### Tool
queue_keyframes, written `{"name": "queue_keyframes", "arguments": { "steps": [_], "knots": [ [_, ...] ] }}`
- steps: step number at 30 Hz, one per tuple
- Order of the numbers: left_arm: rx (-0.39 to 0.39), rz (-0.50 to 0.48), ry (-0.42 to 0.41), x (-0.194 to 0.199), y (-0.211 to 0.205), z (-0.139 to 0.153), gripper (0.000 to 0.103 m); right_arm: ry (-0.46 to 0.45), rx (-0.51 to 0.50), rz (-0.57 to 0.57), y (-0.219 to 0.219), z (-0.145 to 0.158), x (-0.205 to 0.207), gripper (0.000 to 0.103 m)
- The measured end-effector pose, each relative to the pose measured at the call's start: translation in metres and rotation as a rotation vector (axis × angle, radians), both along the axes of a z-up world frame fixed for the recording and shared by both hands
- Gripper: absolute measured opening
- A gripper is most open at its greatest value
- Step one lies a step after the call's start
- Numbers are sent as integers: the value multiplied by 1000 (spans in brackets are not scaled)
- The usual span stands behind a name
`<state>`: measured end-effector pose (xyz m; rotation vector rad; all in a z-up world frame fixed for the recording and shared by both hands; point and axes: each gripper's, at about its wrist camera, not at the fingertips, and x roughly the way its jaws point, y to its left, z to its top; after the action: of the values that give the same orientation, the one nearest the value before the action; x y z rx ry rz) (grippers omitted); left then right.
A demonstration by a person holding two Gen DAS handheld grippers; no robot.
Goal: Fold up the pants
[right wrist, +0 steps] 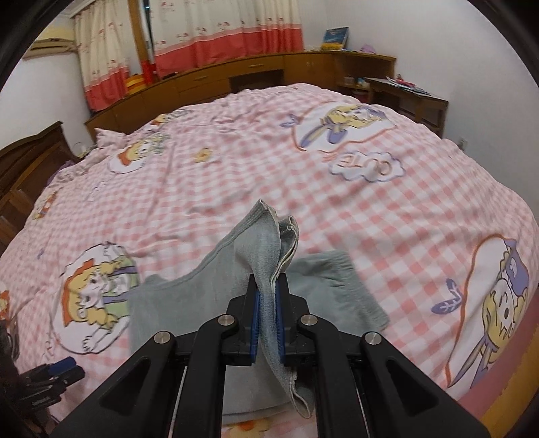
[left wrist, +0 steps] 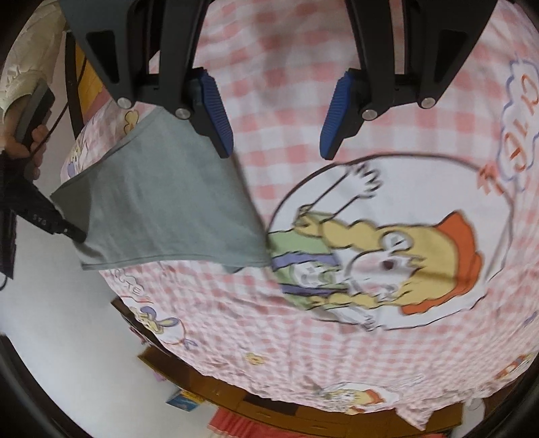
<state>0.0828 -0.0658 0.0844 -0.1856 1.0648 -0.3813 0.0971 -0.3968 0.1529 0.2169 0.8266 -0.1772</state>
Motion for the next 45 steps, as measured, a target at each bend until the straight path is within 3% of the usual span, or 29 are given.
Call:
{"name": "queue_keyframes", "arguments": {
  "steps": [10, 17, 20, 25, 26, 32, 37, 39, 40, 41, 42, 45],
  "knots": [
    [-15, -75, 15, 30, -59, -16, 56, 74, 21, -20, -39, -58, 27, 8],
    [-20, -36, 34, 46, -67, -37, 56, 142, 55, -21, -54, -103, 39, 11],
    [-26, -30, 44, 49, -68, -45, 56, 125, 50, -10, -59, -97, 33, 23],
    [-34, -49, 34, 50, -78, -53, 58, 15, -14, -44, -76, -68, 6, 68],
    [-36, -52, 33, 50, -81, -54, 59, 7, -18, -48, -81, -66, 3, 69],
    [-41, -61, 25, 52, -96, -57, 60, 82, -4, 17, -89, -87, 16, 69],
    [-105, 8, 42, 57, -97, -62, 59, 112, 64, 59, -91, -115, 30, 70],
    [-111, 34, 42, 59, -97, -61, 48, 100, 59, 103, -91, -122, 31, 70],
    [-97, 47, 31, 58, -96, -60, 29, 94, 66, 102, -92, -124, 30, 67],
    [-95, 50, 17, 57, -96, -58, 19, 87, 80, 91, -92, -124, 29, 60],
    [-104, 47, 4, 55, -95, -55, 18, 83, 95, 88, -92, -123, 28, 33],
    [-119, 38, -22, 50, -93, -46, 12, 56, 65, 57, -87, -117, 20, 20]
  ]
}}
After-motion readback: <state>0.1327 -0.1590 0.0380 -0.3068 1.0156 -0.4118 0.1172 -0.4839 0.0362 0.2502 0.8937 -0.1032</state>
